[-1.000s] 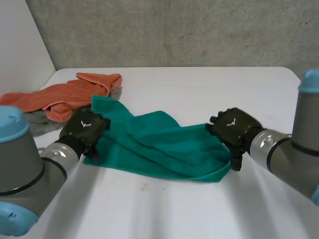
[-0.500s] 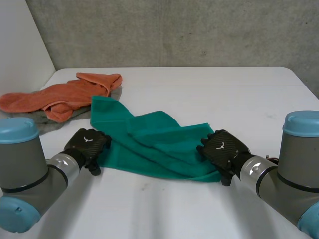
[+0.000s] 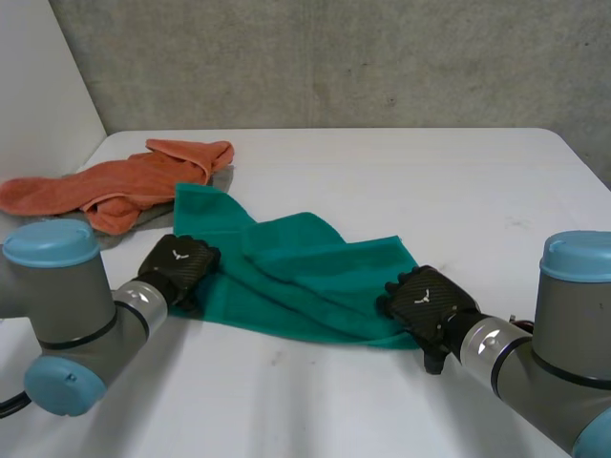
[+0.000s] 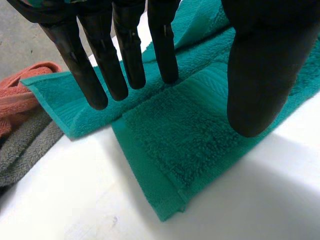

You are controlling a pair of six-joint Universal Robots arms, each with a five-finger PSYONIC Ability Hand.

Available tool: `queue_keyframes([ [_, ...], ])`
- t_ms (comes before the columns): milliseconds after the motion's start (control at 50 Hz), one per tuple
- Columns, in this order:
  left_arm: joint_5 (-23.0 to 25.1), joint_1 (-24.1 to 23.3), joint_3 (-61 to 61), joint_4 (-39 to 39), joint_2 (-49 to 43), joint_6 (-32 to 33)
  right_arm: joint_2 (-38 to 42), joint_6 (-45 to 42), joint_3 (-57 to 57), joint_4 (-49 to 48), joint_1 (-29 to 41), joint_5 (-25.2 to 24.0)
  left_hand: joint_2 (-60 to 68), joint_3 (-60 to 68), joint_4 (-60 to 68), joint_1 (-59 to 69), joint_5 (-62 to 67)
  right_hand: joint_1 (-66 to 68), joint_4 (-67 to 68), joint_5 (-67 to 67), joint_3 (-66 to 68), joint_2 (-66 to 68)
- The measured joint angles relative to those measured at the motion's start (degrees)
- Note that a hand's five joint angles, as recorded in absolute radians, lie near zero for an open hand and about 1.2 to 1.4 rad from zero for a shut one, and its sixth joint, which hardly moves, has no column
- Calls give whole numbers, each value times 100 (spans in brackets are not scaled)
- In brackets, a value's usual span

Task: Fold the laundry.

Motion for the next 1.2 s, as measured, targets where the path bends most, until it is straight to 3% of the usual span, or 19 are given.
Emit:
queue_keyframes([
  [220, 1, -52, 201, -2, -236, 14, -4, 0, 67, -8, -2, 3, 776, 778, 748, 787, 727, 0, 0, 0, 0, 0],
  [340, -7, -61, 255, -1, -301, 19, -18, 7, 72, -34, -3, 10, 3279, 3251, 3239, 3234, 3199, 0, 0, 0, 0, 0],
  [620, -159, -146, -25, -5, 708, -77, -59, 196, -400, -7, -159, 276, 3510, 3483, 3496, 3235, 3308, -11, -12, -2, -1, 0],
  [680, -129, -151, -119, -16, 868, -80, -53, 197, -557, 91, -226, 290, 3336, 3312, 3319, 3036, 3154, -11, -12, -2, -1, 0],
  [700, -109, -151, -158, -28, 918, -78, -43, 191, -665, 192, -276, 287, 754, 774, 727, 287, 696, -11, -12, -2, -1, 0],
  [740, -81, -151, -209, -51, 966, -74, -31, 185, -762, 292, -318, 278, 754, 774, 727, 287, 696, -11, -12, -2, -1, 0],
  [760, -67, -149, -234, -68, 980, -72, -25, 183, -801, 340, -336, 272, -207, -183, -224, -490, -237, -11, -12, -2, -1, 0],
  [1200, 205, 24, -296, 78, 170, 14, 31, 209, -676, 415, -383, 229, -447, -389, -511, -524, -529, -11, -12, -2, -1, 0],
])
